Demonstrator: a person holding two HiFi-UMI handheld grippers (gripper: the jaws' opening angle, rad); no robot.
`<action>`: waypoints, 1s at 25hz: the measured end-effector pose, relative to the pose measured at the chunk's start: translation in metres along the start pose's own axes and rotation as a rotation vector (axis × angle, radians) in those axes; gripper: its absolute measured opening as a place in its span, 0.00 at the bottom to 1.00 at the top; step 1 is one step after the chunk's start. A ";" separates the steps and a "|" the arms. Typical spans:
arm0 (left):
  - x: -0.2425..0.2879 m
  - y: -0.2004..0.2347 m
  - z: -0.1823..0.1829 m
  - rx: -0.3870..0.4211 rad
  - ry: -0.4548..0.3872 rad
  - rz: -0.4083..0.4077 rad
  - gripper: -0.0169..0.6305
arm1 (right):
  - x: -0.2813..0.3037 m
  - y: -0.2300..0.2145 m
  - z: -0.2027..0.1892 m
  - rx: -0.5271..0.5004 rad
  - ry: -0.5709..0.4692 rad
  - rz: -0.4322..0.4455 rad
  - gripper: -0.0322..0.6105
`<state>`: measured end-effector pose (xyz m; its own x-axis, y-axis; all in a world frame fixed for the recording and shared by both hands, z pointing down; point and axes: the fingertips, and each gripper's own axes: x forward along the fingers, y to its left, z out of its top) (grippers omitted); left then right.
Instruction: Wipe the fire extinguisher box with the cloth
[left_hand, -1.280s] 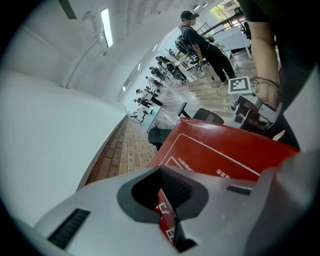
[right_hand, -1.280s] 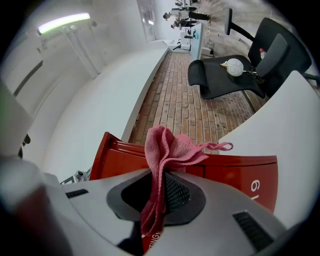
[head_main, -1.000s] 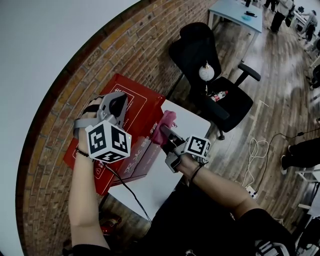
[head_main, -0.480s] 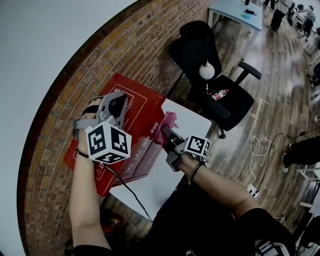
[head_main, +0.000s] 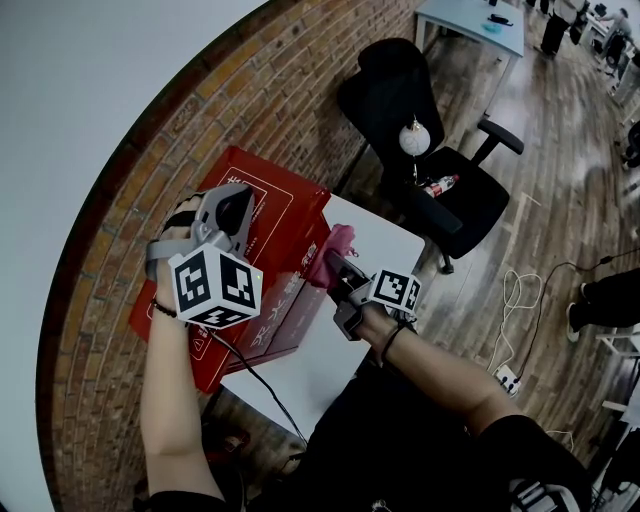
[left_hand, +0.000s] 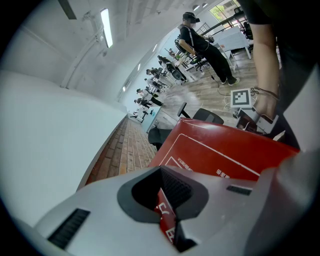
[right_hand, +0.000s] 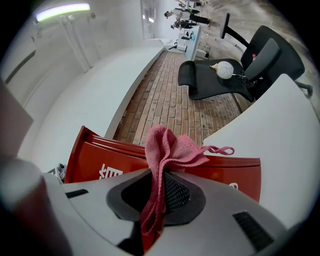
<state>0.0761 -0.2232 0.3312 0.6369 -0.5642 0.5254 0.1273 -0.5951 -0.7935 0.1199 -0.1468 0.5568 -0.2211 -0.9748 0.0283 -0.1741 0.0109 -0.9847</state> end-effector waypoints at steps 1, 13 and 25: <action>0.000 0.000 0.000 0.000 0.000 0.000 0.07 | 0.000 0.000 0.000 0.000 -0.001 -0.001 0.15; 0.000 0.000 0.000 0.000 0.000 0.000 0.07 | -0.002 -0.012 -0.003 -0.006 0.003 -0.023 0.15; -0.001 0.000 0.000 0.000 0.000 0.001 0.07 | -0.004 -0.040 -0.013 0.006 0.025 -0.088 0.15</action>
<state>0.0755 -0.2227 0.3313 0.6375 -0.5646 0.5243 0.1264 -0.5946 -0.7940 0.1150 -0.1399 0.5982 -0.2294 -0.9660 0.1189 -0.1885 -0.0757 -0.9791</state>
